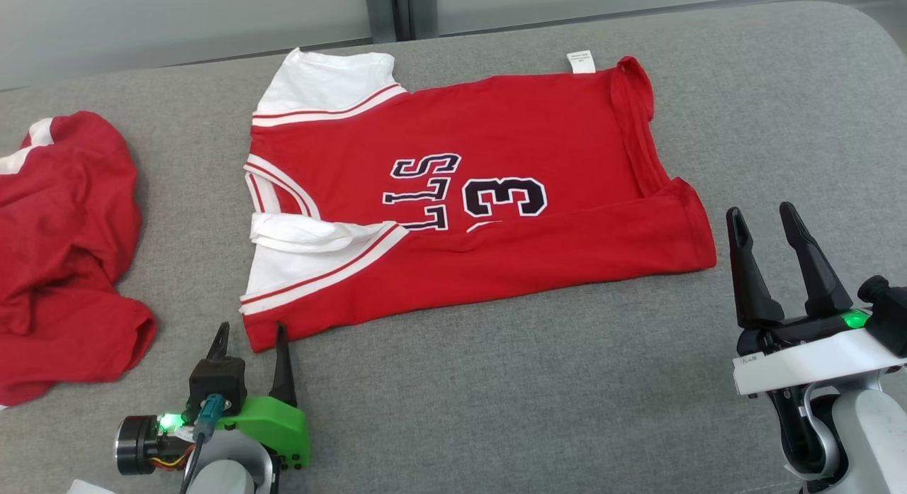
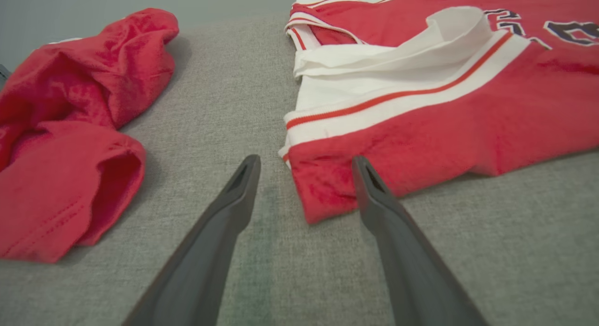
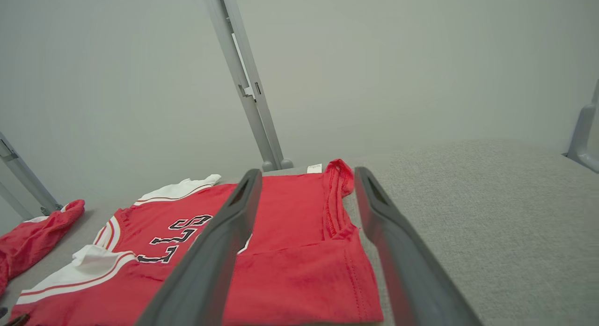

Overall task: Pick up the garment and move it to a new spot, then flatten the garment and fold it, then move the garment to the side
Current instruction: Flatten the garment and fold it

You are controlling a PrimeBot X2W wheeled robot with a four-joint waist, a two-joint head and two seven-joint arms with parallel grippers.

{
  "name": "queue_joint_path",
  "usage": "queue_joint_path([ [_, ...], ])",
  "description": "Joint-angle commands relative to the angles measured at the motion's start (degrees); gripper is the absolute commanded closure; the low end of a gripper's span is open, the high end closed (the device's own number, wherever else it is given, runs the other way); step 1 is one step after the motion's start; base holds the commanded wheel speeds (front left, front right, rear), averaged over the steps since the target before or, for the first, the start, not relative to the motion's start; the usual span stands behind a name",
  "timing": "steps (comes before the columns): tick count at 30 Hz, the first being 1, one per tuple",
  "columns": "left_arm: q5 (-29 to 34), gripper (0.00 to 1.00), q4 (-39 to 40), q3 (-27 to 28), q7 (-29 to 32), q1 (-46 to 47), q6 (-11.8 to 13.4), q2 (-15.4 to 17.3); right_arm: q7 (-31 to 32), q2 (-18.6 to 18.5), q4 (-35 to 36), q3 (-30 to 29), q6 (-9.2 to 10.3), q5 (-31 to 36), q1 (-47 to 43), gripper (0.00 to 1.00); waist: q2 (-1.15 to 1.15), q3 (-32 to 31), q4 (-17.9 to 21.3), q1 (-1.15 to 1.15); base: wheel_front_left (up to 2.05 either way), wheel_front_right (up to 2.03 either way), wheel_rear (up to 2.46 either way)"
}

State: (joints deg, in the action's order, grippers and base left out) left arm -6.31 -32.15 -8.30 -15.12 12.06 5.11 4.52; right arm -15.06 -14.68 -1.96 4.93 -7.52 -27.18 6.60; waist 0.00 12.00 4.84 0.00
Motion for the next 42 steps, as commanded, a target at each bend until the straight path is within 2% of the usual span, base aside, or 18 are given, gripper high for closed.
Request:
queue_joint_path([
  [1,0.0,0.0,-1.5,0.4,0.0,1.2,0.4,0.1,-0.2,0.2,-0.2,0.0,0.07,-0.2,-0.2,0.0,0.0,0.2,0.7,0.0,0.0,0.0,0.0],
  [10,0.2,0.0,-7.2,0.4,0.0,3.6,-0.5,0.4,-0.2,-0.1,-1.4,-0.1,0.07,0.5,-0.5,0.0,0.0,0.5,1.2,0.0,0.0,0.0,0.0],
  [11,0.2,0.13,-7.5,0.2,0.1,3.7,-0.7,0.4,-0.2,0.0,-1.7,-0.3,0.07,0.9,-0.5,0.0,0.0,0.4,1.1,0.0,0.0,0.0,0.0],
  [12,0.1,0.57,-7.8,0.1,0.1,3.8,-1.0,0.4,-0.2,0.1,-1.8,-0.4,0.07,1.0,-0.4,0.0,0.0,0.5,1.0,0.0,0.0,0.0,0.0],
  [13,0.1,0.76,-7.6,-0.1,0.0,4.2,-1.5,0.3,-0.2,0.2,-2.1,-0.5,0.07,1.2,-0.3,0.0,0.0,0.5,0.9,0.0,0.0,0.0,0.0],
  [14,0.2,1.0,-7.1,-0.2,0.0,4.5,-1.7,0.3,-0.2,0.2,-2.3,-0.6,0.07,1.5,-0.2,0.0,0.0,0.5,0.7,0.0,0.0,0.0,0.0],
  [19,0.6,1.0,-2.8,-0.2,0.0,5.1,-1.8,0.1,-0.2,0.6,-6.6,-1.8,0.07,2.3,0.3,0.0,0.0,0.9,-0.8,0.0,0.0,0.0,0.0],
  [22,1.0,1.0,0.7,-0.3,0.0,4.9,-2.3,0.1,-0.2,1.4,-10.6,-2.2,0.07,-0.4,1.9,0.0,0.0,1.3,-1.7,0.0,0.0,0.0,0.0],
  [29,2.8,1.0,7.2,-2.6,0.0,4.6,-3.3,-0.1,-0.2,2.0,-24.4,-3.3,0.08,-2.7,7.3,0.0,0.0,2.7,-4.6,0.0,0.0,0.0,0.0],
  [31,3.1,1.0,8.0,-3.3,0.0,4.5,-3.3,-0.3,-0.2,2.7,-28.4,-3.0,0.06,-4.4,9.2,0.0,0.0,3.0,-5.1,0.0,0.0,0.0,0.0],
  [36,3.2,1.0,9.2,-4.9,0.0,4.4,-3.4,-0.7,-0.1,1.8,-37.7,-1.7,0.07,-7.1,13.6,0.0,0.0,3.4,-6.8,0.0,0.0,0.0,0.0],
  [42,4.4,1.0,9.5,-6.3,0.0,3.6,-3.0,-0.4,0.0,1.2,-43.5,0.7,0.08,-8.5,15.9,0.0,0.0,2.9,-7.4,0.0,0.0,0.0,0.0],
])
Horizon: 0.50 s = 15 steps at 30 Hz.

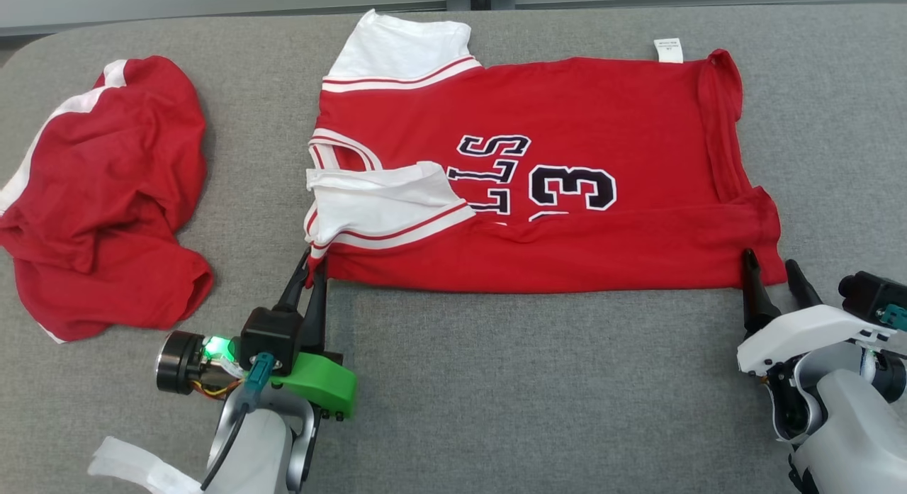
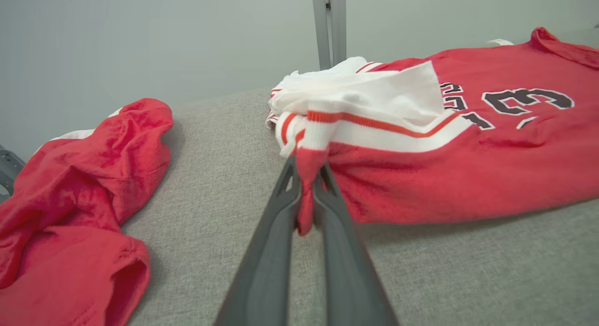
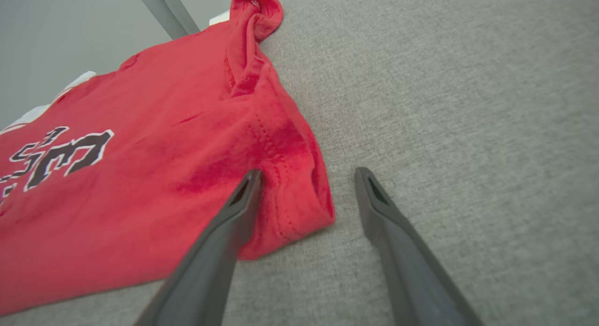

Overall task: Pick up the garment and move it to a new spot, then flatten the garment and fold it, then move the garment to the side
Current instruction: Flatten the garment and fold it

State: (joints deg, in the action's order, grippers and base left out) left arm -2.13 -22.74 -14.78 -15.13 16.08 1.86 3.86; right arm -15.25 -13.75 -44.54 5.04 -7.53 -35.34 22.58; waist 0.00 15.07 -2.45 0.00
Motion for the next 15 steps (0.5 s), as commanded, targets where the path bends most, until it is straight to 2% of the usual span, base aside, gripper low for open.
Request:
queue_joint_path([
  [1,0.1,1.0,0.0,0.1,0.0,-0.6,0.3,0.2,0.2,0.4,-1.6,1.0,0.09,-0.8,0.1,0.0,0.0,-0.3,-0.1,0.0,0.0,0.0,0.0],
  [2,0.0,1.0,-0.1,0.1,0.0,-0.7,0.3,0.2,0.2,0.3,-2.1,1.5,0.08,-1.3,0.3,0.6,0.0,-0.5,0.0,0.0,0.0,0.0,0.0],
  [3,-0.1,1.0,-0.1,0.2,0.0,-0.9,0.4,0.3,0.2,0.2,-2.2,1.9,0.07,-1.4,0.6,1.0,0.0,-0.7,0.1,0.0,0.0,0.0,0.0],
  [7,-0.4,1.0,-0.8,0.5,0.0,-1.7,0.6,0.6,0.1,-1.6,-0.4,1.9,0.1,0.7,0.7,1.0,0.0,-1.8,0.7,0.0,0.0,0.0,0.0],
  [15,-0.5,1.0,-3.4,0.1,0.0,-3.9,-0.1,1.9,0.1,-3.3,5.5,-2.5,0.11,14.6,-3.8,1.0,0.0,-5.1,2.5,0.0,0.0,0.0,0.0],
])
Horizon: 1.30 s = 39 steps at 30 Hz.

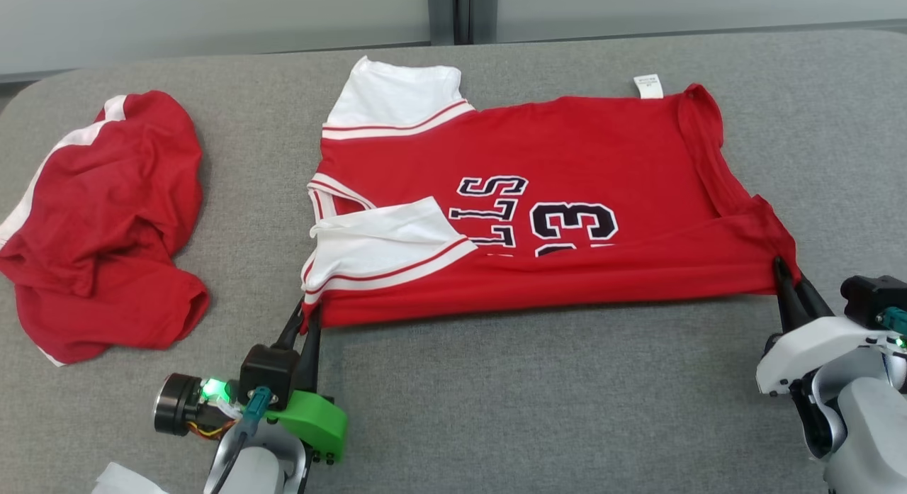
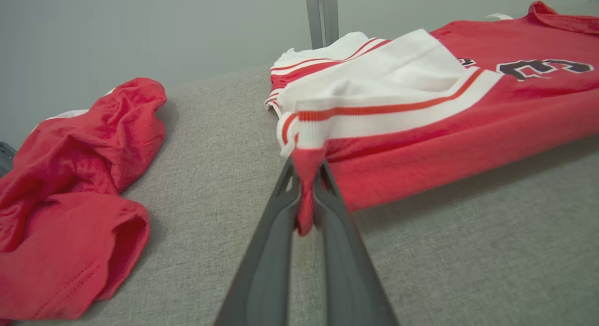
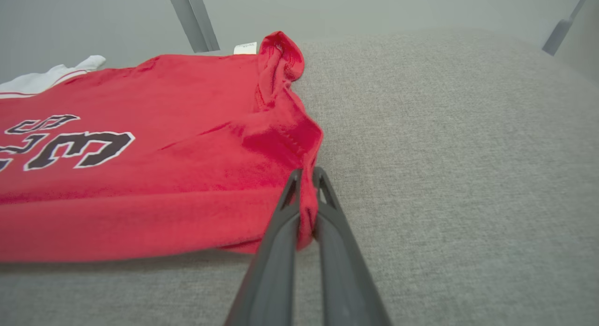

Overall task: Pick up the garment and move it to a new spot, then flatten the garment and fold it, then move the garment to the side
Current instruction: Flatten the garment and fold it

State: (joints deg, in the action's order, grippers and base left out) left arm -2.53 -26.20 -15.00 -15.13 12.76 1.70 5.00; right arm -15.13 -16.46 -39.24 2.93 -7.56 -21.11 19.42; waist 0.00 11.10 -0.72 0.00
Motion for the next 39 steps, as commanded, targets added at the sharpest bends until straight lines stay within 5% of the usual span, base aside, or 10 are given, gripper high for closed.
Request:
queue_joint_path([
  [1,-0.3,1.0,-0.3,0.3,0.0,-1.0,0.0,1.0,0.0,-0.3,0.9,-1.1,0.15,2.1,-1.6,1.0,0.0,-1.5,0.9,0.0,0.0,0.0,0.0],
  [7,-0.5,1.0,-2.5,-0.3,0.0,-3.9,-0.4,1.5,0.0,1.6,3.8,-3.9,0.17,5.2,-7.0,1.0,0.0,-4.0,1.4,0.0,0.0,0.0,0.0],
  [16,-2.3,1.0,-3.8,-1.3,0.2,-8.7,-1.8,1.6,0.4,2.4,4.4,-2.7,0.16,0.4,-13.2,1.0,0.0,-5.6,2.0,0.0,0.0,0.0,0.0],
  [17,-2.4,0.97,-3.7,-1.4,0.2,-9.0,-1.8,1.6,0.6,2.3,4.4,-2.6,0.16,-0.3,-13.6,1.0,0.0,-5.6,1.9,0.0,0.0,0.0,0.0],
  [18,-2.5,0.65,-3.6,-1.6,0.3,-9.1,-1.9,1.6,1.0,2.3,4.4,-2.6,0.16,-1.2,-13.9,1.0,0.0,-5.6,1.9,0.0,0.0,0.0,0.0],
  [19,-2.5,0.55,-3.8,-1.8,0.5,-9.2,-1.9,1.5,1.0,2.1,4.5,-3.0,0.16,-1.7,-14.1,0.78,0.0,-5.5,1.9,0.0,0.0,0.0,0.0],
  [20,-2.5,0.36,-3.8,-1.9,0.9,-9.1,-1.8,1.5,0.9,2.1,4.6,-3.8,0.17,-2.1,-14.3,0.0,0.0,-5.4,1.8,0.0,0.0,0.0,0.0],
  [21,-2.5,0.0,-3.9,-2.1,1.1,-8.9,-1.8,1.5,0.8,2.5,4.8,-4.3,0.16,-2.7,-14.6,0.0,0.0,-5.3,1.7,0.0,0.0,0.0,0.0],
  [33,-3.2,0.0,2.8,2.1,0.0,-4.5,3.4,2.2,0.0,3.6,16.8,-8.4,0.13,0.6,-12.2,0.0,0.0,-2.8,3.7,0.0,0.0,0.0,0.0],
  [39,-3.0,0.0,7.3,2.9,-0.1,3.8,2.3,3.0,-0.1,3.3,23.6,-8.3,0.13,3.6,-8.4,0.0,0.0,1.0,5.1,0.0,0.0,0.0,0.0],
])
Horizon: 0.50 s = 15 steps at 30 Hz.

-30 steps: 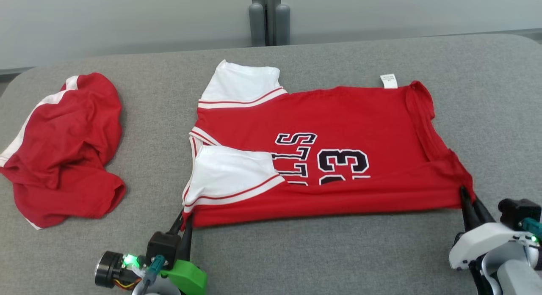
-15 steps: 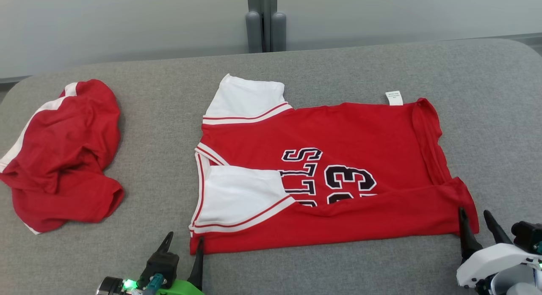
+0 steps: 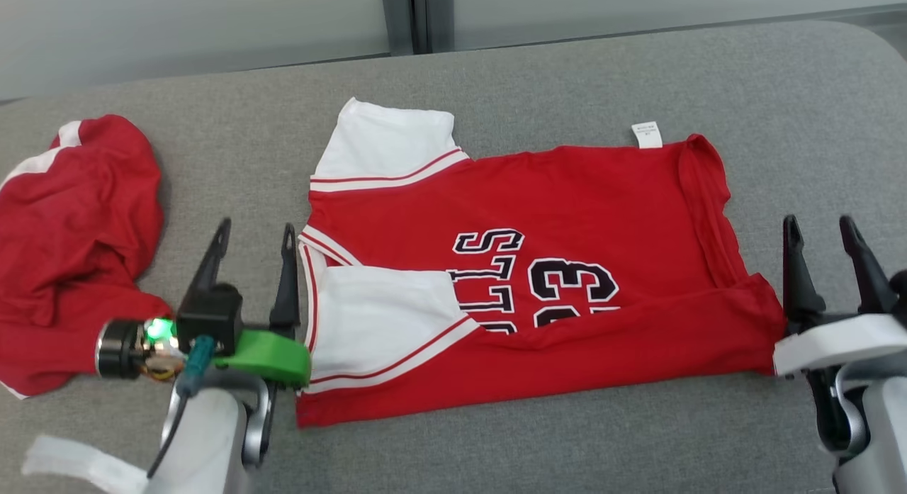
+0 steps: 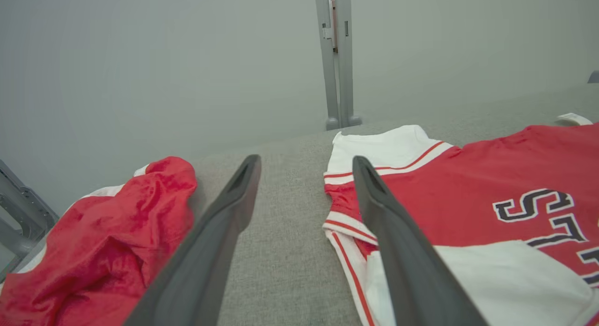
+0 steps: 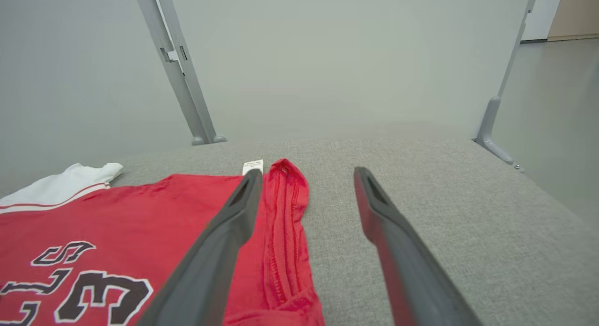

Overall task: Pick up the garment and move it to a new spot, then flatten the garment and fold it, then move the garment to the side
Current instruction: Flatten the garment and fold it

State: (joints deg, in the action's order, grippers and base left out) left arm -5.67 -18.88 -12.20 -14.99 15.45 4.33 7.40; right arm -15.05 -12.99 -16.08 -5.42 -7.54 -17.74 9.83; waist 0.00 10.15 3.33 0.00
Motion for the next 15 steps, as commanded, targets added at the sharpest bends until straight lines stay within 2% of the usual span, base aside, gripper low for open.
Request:
queue_joint_path([
  [1,-0.2,0.0,-0.1,0.0,-0.2,3.0,-1.2,0.7,-0.2,-0.5,1.3,0.6,0.11,0.5,2.2,0.0,0.0,3.0,1.6,0.0,0.0,0.0,0.0],
  [4,-1.0,0.0,-2.4,-1.2,4.5,8.9,-4.7,1.5,0.1,-1.2,2.8,2.1,0.11,0.9,5.5,0.0,0.0,5.7,2.9,0.0,0.0,0.0,0.0],
  [5,-1.4,0.0,-3.3,-1.9,7.2,11.5,-6.5,1.9,0.4,-1.5,3.1,2.8,0.11,1.0,7.0,0.0,0.0,6.7,3.5,0.0,0.0,0.0,0.0],
  [9,-3.6,0.0,-6.8,-3.1,16.3,21.4,-10.2,3.5,1.2,-2.7,3.3,5.5,0.11,1.2,12.2,0.0,0.0,10.6,5.4,0.0,0.0,0.0,0.0],
  [15,-8.6,0.0,-13.9,-7.4,30.6,34.7,-11.8,7.0,2.0,-3.0,2.6,5.8,0.1,0.2,18.6,0.0,0.0,15.2,7.5,0.0,0.0,0.0,0.0],
])
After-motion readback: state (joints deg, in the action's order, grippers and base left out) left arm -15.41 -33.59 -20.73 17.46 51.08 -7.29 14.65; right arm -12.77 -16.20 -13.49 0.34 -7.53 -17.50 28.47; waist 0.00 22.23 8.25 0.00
